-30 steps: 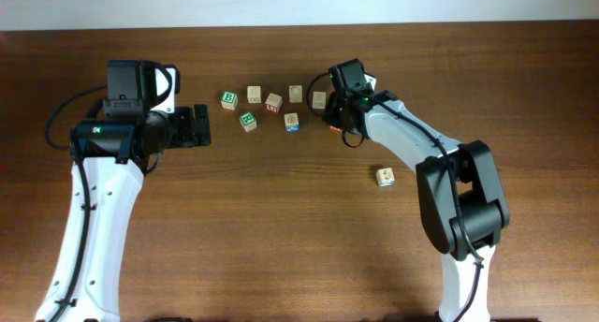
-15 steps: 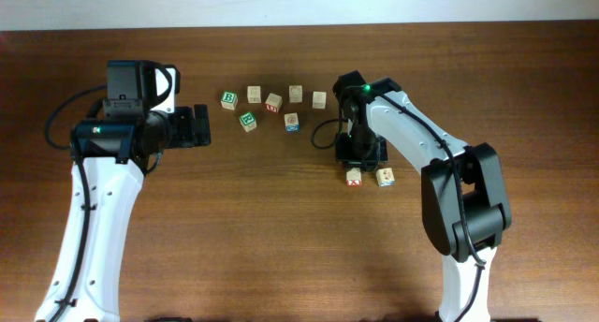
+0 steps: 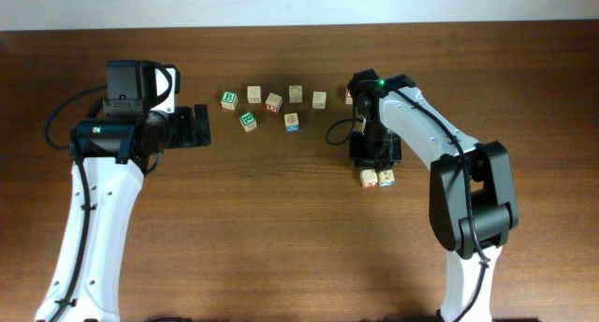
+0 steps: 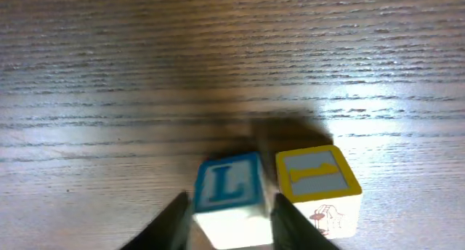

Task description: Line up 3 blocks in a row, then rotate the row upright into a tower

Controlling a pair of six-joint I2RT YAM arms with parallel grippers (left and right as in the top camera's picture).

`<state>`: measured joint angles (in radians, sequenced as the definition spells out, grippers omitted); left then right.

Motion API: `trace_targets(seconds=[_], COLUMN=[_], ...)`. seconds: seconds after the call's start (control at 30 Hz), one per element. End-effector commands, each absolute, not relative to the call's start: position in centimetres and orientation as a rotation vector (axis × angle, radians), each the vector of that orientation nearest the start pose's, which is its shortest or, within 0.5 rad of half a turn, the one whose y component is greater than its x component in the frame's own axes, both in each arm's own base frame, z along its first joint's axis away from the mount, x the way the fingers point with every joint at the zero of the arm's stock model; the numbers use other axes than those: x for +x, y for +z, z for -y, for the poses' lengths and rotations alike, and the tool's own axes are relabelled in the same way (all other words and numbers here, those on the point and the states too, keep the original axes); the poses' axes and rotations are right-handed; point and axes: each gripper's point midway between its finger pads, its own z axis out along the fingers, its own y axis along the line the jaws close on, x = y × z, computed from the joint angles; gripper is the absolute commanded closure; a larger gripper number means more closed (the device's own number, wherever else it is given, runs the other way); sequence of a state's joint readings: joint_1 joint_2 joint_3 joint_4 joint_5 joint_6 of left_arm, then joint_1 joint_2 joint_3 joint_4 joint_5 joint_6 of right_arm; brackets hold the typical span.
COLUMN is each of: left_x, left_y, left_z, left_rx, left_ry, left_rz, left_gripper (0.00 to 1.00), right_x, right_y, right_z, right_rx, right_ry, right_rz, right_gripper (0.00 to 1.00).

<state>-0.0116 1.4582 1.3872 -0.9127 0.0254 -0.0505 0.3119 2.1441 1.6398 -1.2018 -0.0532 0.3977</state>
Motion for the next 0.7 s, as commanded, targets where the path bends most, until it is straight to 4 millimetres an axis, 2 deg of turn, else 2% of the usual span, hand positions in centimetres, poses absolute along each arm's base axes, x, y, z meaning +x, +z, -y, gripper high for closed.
trace_targets(seconds=[0.0, 0.13, 0.23, 0.33, 0.43, 0.47, 0.6, 0.67], left_x=[37.9, 37.9, 37.9, 37.9, 37.9, 37.9, 37.9, 37.9], left_y=[22.0, 22.0, 22.0, 22.0, 22.0, 22.0, 22.0, 22.0], left_z=[0.8, 0.8, 0.8, 0.8, 0.8, 0.8, 0.8, 0.8], left_rx=[-0.06, -0.06, -0.06, -0.06, -0.06, -0.06, -0.06, -0.06], left_ry=[-0.057, -0.057, -0.057, -0.057, -0.057, -0.057, -0.057, -0.057], left_rz=[-2.536, -2.536, -2.536, -2.536, -2.536, -2.536, -2.536, -2.536], left_gripper=[0.01, 0.01, 0.01, 0.01, 0.01, 0.01, 0.01, 0.01], right_x=[36.1, 37.9, 42.0, 45.6, 48.1, 48.6, 48.9, 48.8], right_y=[3.9, 5.6, 7.7, 8.8, 8.3, 7.3, 3.6, 2.7], right_z=[-12.5, -13.5, -19.0, -24.5, -27.6, -28.6, -28.5, -28.3], right_rx=[0.122, 0.091, -0.092, -0.219, -0.22, -0.234, -0.243, -0.248], right_ry=[0.007, 0.079, 0.413, 0.539, 0.45, 0.421, 0.29, 0.284], right_rz=[-3.25, -3.195, -2.998, -2.77, -2.629, -2.6, -2.619, -2.637], right_gripper=[0.59, 0.56, 0.54, 0.48, 0.43, 0.42, 0.42, 0.43])
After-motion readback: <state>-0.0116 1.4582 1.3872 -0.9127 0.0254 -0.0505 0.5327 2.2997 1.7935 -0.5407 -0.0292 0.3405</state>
